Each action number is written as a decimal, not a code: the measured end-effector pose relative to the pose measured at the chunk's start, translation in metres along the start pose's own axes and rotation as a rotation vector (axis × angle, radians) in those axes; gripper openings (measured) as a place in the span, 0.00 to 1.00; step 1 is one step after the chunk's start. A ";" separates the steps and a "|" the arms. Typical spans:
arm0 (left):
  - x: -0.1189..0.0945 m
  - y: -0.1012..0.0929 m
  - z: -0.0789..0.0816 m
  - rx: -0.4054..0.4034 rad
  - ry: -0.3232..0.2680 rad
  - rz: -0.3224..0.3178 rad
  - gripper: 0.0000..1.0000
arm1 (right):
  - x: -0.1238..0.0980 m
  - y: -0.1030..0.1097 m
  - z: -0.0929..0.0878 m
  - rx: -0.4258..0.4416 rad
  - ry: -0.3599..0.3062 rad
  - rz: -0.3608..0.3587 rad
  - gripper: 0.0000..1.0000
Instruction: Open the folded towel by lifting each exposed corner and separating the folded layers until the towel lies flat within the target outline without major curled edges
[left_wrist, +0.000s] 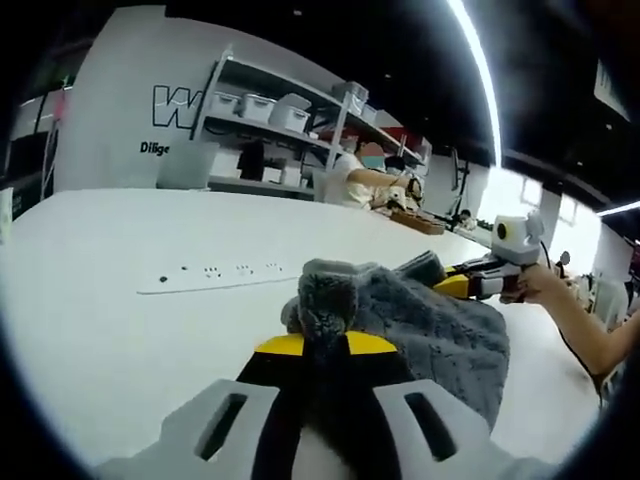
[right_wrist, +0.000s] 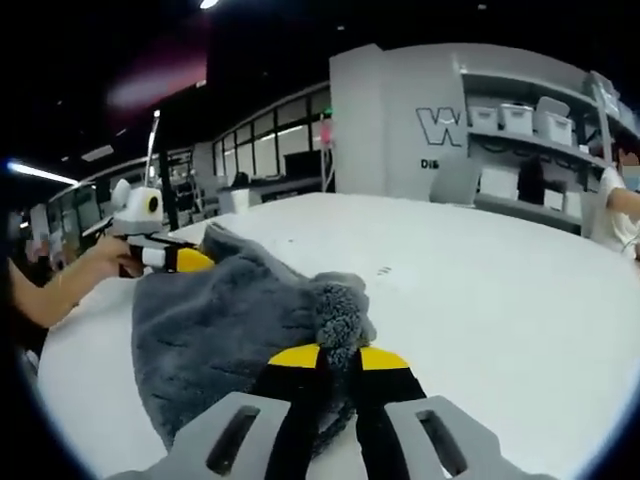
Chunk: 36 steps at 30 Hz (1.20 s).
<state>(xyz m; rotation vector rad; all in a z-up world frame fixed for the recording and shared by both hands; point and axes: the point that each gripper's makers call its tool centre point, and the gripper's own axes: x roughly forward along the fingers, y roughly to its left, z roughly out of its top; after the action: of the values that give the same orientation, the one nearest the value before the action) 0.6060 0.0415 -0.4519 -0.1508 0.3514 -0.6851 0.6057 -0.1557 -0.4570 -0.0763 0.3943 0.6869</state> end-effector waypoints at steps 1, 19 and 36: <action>0.000 0.001 0.001 0.001 -0.002 0.001 0.11 | 0.000 0.000 0.000 0.000 0.000 -0.001 0.07; -0.007 0.016 0.025 -0.025 -0.085 0.034 0.12 | -0.001 -0.010 0.009 0.032 -0.015 -0.031 0.14; 0.000 0.026 0.024 -0.033 -0.078 0.029 0.13 | 0.005 -0.012 0.017 0.061 -0.037 -0.026 0.15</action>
<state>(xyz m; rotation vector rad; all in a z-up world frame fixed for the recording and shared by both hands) 0.6303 0.0616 -0.4363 -0.2027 0.2896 -0.6428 0.6221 -0.1589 -0.4439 -0.0108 0.3781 0.6496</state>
